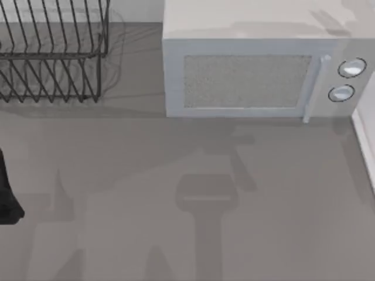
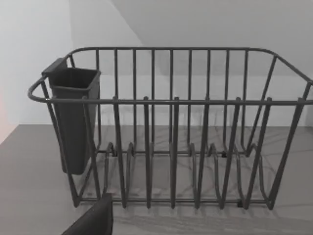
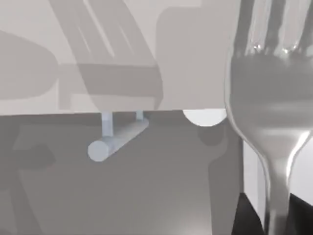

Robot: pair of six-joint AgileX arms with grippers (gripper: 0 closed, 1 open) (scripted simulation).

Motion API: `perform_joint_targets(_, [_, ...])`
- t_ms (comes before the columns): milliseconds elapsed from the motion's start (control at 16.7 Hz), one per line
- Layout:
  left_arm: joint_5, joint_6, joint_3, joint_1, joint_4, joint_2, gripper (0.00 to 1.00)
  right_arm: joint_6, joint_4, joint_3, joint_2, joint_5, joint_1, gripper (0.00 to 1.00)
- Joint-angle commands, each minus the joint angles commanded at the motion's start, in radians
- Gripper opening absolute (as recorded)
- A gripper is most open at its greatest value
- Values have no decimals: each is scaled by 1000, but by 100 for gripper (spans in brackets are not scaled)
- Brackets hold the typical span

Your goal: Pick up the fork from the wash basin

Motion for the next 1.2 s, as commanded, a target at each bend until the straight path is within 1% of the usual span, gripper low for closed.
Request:
perform_joint_targets(360, [0,0,0,0,0,0,100,335,-4,-352,-251,11,366,0])
perform_joint_targets(540, [0,0,0,0,0,0,100,480,0,-521,-313,36,531,0])
perform_joint_targets(660, [0,0,0,0,0,0,100,552,3,-604,-325,52,614,0])
perform_joint_targets(840, [0,0,0,0,0,0,100,603,6,-660,-322,66,671,0])
perform_joint_targets(1200, [0,0,0,0,0,0,100,603,22,-674,-318,64,668,0])
